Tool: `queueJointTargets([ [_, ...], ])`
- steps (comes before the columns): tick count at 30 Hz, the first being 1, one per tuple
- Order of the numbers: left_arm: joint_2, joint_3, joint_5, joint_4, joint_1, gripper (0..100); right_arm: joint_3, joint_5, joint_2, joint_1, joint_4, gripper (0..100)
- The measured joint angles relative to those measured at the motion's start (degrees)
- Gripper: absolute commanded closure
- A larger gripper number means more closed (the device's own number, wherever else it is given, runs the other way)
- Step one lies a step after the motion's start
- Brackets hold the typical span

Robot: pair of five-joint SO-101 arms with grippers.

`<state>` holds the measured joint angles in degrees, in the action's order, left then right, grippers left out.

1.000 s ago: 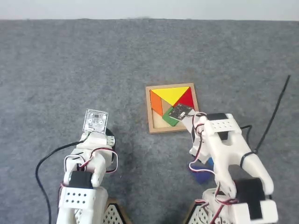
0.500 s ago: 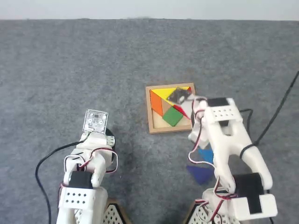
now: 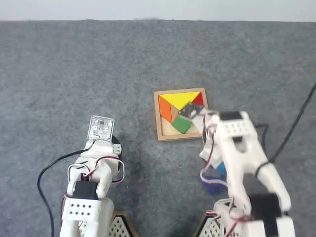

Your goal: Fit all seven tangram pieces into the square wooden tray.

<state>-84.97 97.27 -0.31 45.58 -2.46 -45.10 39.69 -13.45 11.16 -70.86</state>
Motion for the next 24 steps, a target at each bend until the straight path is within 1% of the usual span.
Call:
queueJointTargets([
  [3,0.0,0.0,0.0,0.0,0.0,98,-8.2,-0.3,-5.3,0.1,8.7,76.0],
  [6,0.0,0.0,0.0,0.0,0.0,98,-12.5,-0.3,-10.2,-1.1,13.9,73.0],
  [9,0.0,0.0,0.0,0.0,0.0,98,-12.8,-0.2,-13.5,-2.3,11.4,66.6],
  [10,0.0,0.0,0.0,0.0,0.0,98,-13.2,0.5,-14.2,-2.3,10.0,66.1],
  [14,0.0,0.0,0.0,0.0,0.0,98,-13.3,2.1,-15.1,-2.0,6.7,68.5],
  [24,0.0,0.0,0.0,0.0,0.0,98,-13.3,3.4,-14.7,-1.9,6.5,69.0],
])
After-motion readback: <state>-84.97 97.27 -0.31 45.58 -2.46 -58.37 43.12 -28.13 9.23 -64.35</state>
